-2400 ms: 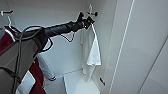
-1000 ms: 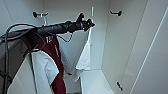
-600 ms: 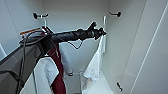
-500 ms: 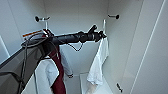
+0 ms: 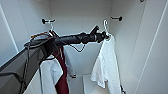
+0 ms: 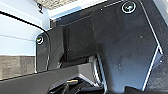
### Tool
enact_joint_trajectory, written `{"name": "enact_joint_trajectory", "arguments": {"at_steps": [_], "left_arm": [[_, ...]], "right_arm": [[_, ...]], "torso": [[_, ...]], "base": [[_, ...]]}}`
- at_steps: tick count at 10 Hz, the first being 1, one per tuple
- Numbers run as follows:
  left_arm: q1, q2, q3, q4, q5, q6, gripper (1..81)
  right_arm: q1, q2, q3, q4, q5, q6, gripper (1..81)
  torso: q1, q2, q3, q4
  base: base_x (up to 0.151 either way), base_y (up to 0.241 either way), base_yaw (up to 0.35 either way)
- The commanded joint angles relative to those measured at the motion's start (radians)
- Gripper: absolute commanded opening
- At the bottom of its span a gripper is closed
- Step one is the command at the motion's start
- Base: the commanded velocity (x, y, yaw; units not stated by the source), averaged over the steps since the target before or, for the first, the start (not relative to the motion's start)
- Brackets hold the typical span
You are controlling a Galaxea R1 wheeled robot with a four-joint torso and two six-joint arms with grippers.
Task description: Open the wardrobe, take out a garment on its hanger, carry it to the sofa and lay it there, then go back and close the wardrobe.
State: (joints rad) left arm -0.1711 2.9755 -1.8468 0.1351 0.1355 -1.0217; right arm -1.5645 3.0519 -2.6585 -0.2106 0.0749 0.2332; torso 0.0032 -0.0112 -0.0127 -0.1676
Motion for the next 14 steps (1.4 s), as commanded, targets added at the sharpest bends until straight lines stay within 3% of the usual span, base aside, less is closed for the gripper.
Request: {"name": "enact_joint_trajectory", "arguments": {"at_steps": [1, 3, 8, 14], "left_arm": [[-0.178, 0.01, -0.015, 0.026, -0.043, 0.011, 1.0], [-0.159, 0.017, -0.012, 0.026, -0.046, 0.012, 1.0], [-0.141, 0.039, 0.001, 0.026, -0.047, 0.017, 1.0], [-0.113, 0.067, 0.029, 0.026, -0.047, 0.022, 1.0]], "right_arm": [[0.051, 0.001, 0.011, 0.002, -0.047, -0.002, 81.1], [0.051, 0.001, 0.013, 0.004, -0.047, -0.002, 81.1], [0.053, 0.001, 0.011, 0.004, -0.047, -0.002, 81.1], [0.054, 0.001, 0.011, 0.002, -0.047, -0.002, 81.1]], "torso": [[0.0, 0.0, 0.0, 0.0], [0.0, 0.0, 0.0, 0.041], [0.0, 0.0, 0.0, 0.043], [0.0, 0.001, 0.0, 0.043]], "base": [[0.0, 0.0, 0.0], [0.0, 0.0, 0.0], [0.0, 0.0, 0.0], [-0.078, 0.0, 0.0]]}}
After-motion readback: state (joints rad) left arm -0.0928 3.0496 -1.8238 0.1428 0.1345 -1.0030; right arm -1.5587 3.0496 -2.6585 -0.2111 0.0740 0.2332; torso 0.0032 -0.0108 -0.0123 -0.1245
